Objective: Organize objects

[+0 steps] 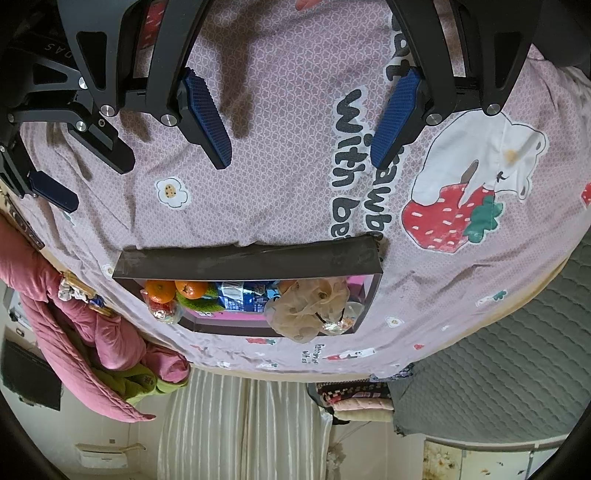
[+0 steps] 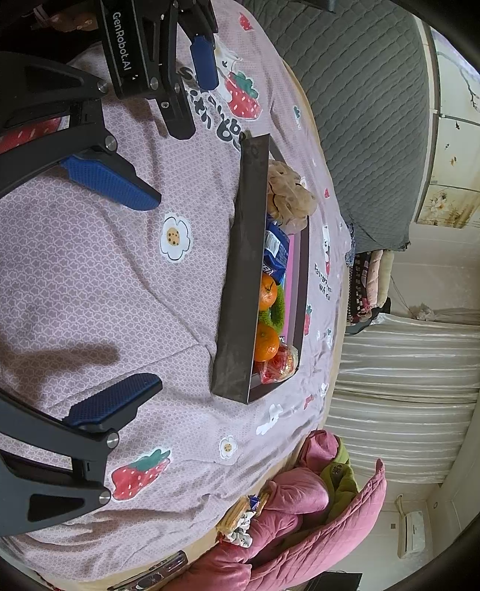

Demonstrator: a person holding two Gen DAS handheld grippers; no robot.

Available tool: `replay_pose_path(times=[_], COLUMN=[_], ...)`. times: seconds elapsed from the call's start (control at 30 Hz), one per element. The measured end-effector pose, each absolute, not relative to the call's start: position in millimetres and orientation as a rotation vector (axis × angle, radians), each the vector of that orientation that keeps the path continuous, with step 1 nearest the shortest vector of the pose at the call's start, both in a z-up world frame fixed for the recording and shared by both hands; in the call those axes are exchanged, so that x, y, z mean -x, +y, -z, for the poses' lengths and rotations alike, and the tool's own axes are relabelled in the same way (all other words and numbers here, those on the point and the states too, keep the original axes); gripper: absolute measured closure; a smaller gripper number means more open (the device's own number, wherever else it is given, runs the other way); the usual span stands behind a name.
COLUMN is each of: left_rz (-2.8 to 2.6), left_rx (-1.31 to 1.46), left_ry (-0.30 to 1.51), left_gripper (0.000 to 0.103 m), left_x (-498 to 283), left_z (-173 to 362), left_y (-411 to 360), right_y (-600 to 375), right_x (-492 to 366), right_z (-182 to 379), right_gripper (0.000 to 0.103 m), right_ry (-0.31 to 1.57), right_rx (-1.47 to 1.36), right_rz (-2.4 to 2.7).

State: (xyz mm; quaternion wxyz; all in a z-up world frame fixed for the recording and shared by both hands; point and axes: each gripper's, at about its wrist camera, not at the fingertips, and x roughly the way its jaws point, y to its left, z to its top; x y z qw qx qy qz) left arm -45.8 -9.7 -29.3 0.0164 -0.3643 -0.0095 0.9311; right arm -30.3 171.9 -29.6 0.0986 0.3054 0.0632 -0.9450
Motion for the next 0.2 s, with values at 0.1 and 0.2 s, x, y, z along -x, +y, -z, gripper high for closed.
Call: replay_pose_path(times=[0.1, 0.2], left_rz=[-2.89, -2.882], left_rx=[1.135, 1.124], left_ry=[-0.029, -0.034], left_gripper=[0.024, 0.024], left_x=[46.6, 47.0], left_z=[29.7, 29.1], left_y=[-9.5, -8.8], right_y=[171.3, 171.2], right_x=[31.3, 31.5], right_z=[30.6, 30.8], right_gripper=[0.013, 0.013], right_ry=[0.188, 0.186], right_rx=[-0.905, -0.904], right_rz=[2.793, 2.793])
